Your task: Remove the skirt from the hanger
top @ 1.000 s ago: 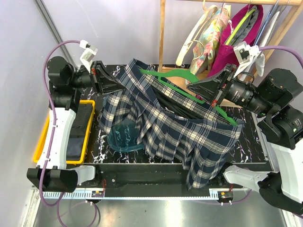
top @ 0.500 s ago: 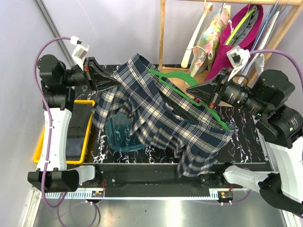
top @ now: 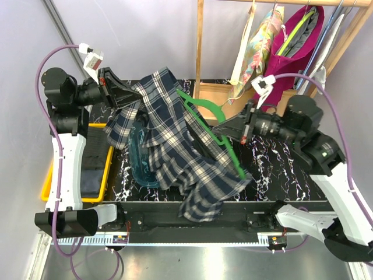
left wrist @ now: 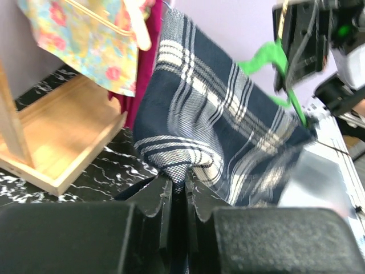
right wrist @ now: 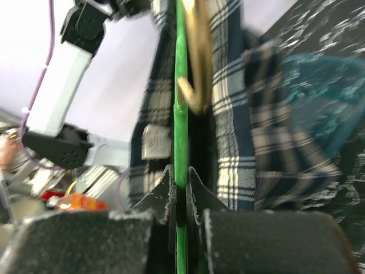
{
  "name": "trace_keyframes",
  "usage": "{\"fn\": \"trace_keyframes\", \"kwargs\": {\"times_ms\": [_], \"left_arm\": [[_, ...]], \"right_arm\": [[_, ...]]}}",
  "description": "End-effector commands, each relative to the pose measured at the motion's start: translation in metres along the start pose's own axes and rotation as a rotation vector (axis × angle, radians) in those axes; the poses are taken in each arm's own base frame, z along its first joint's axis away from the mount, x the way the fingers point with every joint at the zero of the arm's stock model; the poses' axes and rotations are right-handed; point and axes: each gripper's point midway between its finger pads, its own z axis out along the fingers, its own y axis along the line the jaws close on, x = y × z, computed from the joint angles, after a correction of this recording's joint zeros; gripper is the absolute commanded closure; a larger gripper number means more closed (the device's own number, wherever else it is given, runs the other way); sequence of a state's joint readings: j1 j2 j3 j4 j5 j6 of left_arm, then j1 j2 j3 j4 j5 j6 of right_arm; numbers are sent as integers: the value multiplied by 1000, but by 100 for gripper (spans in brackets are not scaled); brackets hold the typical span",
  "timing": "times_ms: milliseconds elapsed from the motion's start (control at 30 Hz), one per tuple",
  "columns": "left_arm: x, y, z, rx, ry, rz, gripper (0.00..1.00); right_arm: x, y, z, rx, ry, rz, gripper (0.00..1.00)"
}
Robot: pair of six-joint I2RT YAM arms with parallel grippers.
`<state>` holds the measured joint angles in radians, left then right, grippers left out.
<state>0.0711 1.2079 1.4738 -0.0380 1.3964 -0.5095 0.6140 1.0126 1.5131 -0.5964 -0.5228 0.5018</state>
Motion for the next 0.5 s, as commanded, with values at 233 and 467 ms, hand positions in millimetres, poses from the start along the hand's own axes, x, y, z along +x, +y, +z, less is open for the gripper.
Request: {"fn": "trace_keyframes", "kwargs": {"times_ms": [233, 467], "left_arm": [[-23, -38, 22, 54, -42, 132, 86], [-25, -54, 24, 74, -42, 135, 87]], "right_arm": [[16, 76, 88, -252, 40, -38, 100], [16, 58, 116, -149, 2, -88, 100]]}}
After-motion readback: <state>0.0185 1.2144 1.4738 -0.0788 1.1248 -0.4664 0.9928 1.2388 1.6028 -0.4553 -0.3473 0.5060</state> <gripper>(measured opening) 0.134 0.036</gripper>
